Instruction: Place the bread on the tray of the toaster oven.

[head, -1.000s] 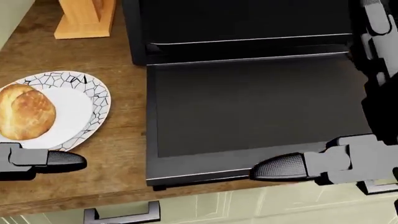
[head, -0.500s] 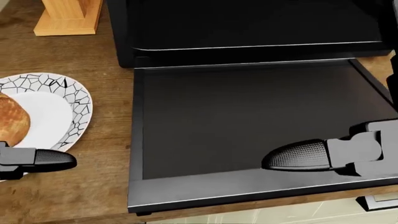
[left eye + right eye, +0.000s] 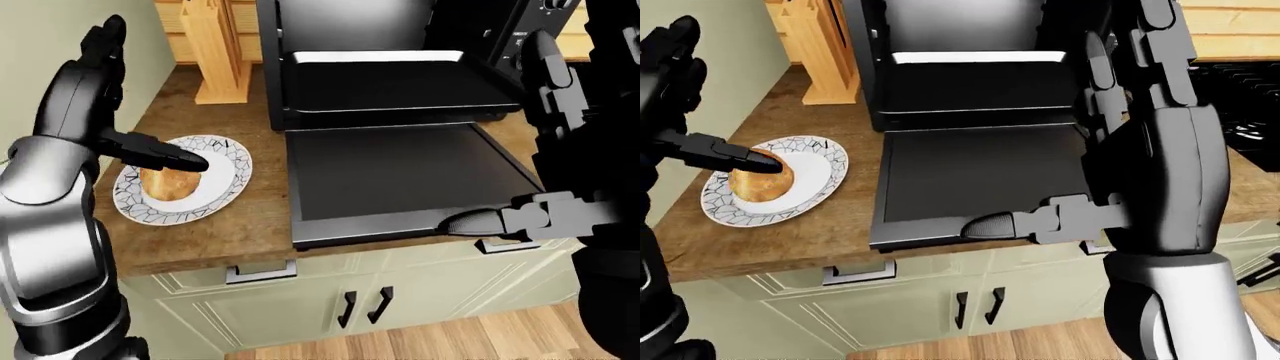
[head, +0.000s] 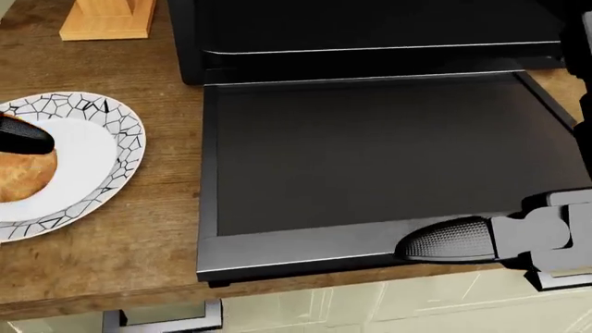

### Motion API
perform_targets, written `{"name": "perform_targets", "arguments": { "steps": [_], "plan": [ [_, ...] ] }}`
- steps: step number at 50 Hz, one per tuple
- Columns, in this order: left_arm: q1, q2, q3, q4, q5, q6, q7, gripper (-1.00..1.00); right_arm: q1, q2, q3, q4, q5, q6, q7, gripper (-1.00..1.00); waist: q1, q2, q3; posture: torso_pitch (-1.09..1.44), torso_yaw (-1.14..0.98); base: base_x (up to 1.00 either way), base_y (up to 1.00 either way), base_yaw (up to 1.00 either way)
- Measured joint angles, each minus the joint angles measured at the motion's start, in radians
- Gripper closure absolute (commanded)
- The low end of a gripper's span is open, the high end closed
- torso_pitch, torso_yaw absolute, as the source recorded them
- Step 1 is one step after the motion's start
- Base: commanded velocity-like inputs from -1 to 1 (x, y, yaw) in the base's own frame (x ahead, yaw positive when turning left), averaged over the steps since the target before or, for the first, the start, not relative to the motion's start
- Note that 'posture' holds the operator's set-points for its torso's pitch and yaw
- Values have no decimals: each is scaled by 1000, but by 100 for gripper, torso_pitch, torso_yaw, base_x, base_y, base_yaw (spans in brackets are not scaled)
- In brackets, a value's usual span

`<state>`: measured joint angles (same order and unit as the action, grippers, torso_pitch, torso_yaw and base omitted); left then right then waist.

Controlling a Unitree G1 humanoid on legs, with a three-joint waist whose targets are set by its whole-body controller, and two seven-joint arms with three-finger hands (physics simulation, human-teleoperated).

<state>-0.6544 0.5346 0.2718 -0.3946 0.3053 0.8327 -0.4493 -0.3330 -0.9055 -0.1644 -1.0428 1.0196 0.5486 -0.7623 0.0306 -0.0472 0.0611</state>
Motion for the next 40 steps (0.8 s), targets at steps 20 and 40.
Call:
{"name": "perform_targets", "arguments": {
  "steps": [20, 40],
  "plan": [
    [-37, 15, -31, 321, 78, -223, -39, -100, 51, -6, 4, 2, -33, -35, 14, -100, -15, 8, -12, 0, 0, 0, 0, 0],
    [-25, 14, -24, 458, 138, -313, -30, -100, 40, -1, -13, 1, -29, -25, 18, -100, -16, 11, -17, 0, 0, 0, 0, 0]
  ]
}}
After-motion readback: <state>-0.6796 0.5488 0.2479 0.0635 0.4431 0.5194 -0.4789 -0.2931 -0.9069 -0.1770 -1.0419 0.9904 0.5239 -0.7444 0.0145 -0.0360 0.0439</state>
